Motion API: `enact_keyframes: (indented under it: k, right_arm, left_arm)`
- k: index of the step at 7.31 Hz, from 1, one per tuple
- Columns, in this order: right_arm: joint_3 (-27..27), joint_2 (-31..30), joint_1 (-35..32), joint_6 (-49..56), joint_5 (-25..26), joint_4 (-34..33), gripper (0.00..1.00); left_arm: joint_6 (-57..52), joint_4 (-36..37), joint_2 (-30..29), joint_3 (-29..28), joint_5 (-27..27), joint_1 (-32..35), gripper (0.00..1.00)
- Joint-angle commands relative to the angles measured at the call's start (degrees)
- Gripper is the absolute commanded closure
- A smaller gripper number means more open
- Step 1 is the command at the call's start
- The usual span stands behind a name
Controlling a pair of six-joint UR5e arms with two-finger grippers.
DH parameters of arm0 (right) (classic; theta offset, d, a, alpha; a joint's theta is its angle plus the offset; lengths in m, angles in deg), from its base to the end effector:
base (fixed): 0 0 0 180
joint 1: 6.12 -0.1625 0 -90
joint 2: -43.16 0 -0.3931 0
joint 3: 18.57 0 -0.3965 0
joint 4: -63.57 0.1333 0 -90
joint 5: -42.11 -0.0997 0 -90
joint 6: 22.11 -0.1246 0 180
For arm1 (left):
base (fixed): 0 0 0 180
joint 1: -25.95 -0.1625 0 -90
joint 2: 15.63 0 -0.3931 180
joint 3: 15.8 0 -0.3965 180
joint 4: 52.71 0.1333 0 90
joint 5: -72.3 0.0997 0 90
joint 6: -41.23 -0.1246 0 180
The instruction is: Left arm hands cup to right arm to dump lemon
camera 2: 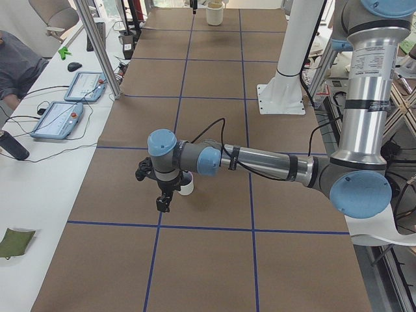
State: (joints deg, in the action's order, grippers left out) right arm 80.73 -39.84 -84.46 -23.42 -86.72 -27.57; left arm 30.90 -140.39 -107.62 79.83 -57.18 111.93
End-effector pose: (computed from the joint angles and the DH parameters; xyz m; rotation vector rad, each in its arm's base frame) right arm -0.0571 -0.5499 0.5090 0.1771 -0.7000 -0.2624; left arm -0.0179 -0.5173 0.5893 0.1270 0.6848 0.2722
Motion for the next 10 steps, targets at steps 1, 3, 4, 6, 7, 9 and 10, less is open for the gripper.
enact_keyframes:
  k: [1, 3, 4, 6, 7, 9, 10]
  right_arm:
    - [0.02, -0.58, -0.23, 0.08, -0.1, 0.0, 0.01]
    - [0.45, -2.15, -1.28, 0.0, 0.07, 0.09, 0.01]
    - [0.37, -2.95, -3.99, 0.52, -0.53, 0.26, 0.01]
    - [0.81, -6.02, -8.21, 2.09, -0.63, 0.01, 0.01]
    - [0.29, -9.69, -9.19, 5.94, -0.8, 0.44, 0.01]
    - [0.29, -16.37, -11.48, 8.08, -3.59, 0.61, 0.01]
    - [0.8, -17.45, -12.01, 7.91, -4.23, 0.62, 0.01]
  left_arm:
    - [-4.52, 7.33, 1.45, 1.3, -0.07, 7.78, 0.0]
    - [-4.35, 3.68, 6.11, 3.77, -0.07, 7.71, 0.0]
    - [-4.0, 2.44, 5.51, 4.03, -2.33, 7.62, 0.0]
    - [-4.26, 2.43, 5.33, 4.65, -7.62, 7.71, 0.0]
    - [-4.52, 2.51, 5.33, 5.0, -7.63, 7.8, 0.0]
    - [-4.61, 2.25, 6.11, 5.0, -7.72, 7.8, 0.0]
    - [-4.52, 2.25, 6.12, 5.0, -7.72, 7.8, 0.0]
